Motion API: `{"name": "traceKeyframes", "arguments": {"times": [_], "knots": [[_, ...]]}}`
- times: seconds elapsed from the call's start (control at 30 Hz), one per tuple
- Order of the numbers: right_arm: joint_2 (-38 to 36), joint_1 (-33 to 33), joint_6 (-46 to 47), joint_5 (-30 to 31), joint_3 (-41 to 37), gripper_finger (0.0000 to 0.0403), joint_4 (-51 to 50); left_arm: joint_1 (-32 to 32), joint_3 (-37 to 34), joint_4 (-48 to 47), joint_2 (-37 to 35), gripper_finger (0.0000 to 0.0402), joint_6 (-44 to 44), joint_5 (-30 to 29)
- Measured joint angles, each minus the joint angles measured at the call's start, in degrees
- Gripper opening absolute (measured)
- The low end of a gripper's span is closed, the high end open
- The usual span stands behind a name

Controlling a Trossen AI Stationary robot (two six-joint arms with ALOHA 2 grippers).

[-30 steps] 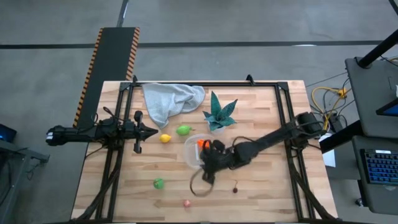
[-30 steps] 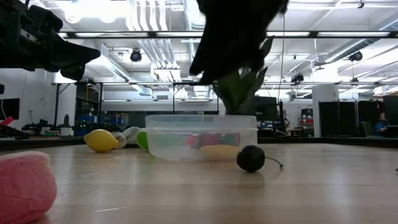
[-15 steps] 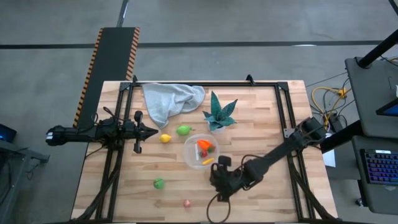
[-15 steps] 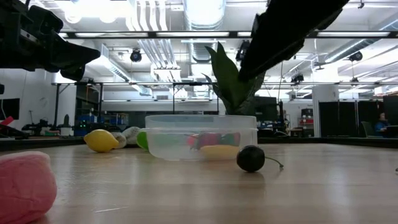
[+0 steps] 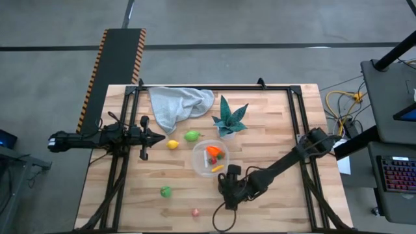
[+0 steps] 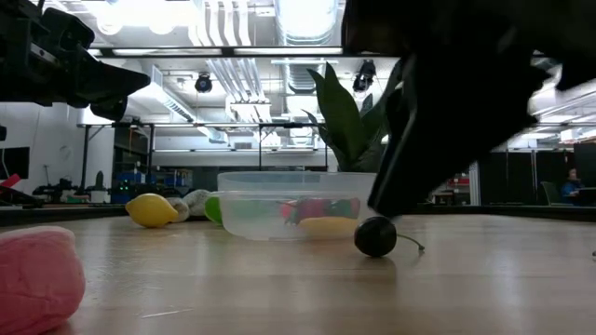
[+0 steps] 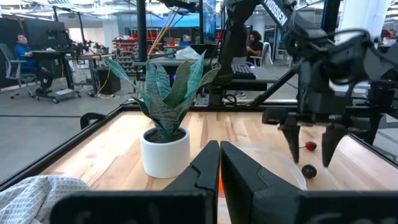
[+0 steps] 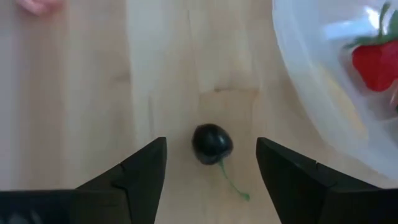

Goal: Pick and placing Produce into tupperware
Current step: Put the black cherry into the transparent bin

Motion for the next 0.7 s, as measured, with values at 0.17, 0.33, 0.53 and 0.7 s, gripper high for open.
{"name": "traceKeyframes", "arguments": {"times": [0.17, 0.33, 0.53, 0.7], "knots": [[2.09, -0.2, 1.56, 0.05, -0.07, 0.024, 0.11, 0.0, 0.0, -0.01, 0.0, 0.0, 0.02, 0.0], [2.33, -0.32, 1.95, 0.23, -0.11, 0.0235, 0.52, 0.01, 0.01, -0.03, 0.0, 0.0, 0.04, -0.01], [2.48, -0.96, 1.95, 0.46, -0.11, 0.0227, 1.13, 0.0, 0.0, -0.03, 0.07, 0.0, 0.04, -0.02], [2.49, -0.99, 1.94, 0.38, -0.29, 0.0222, 1.19, 0.01, 0.01, -0.06, 0.07, 0.0, 0.04, -0.01]]}}
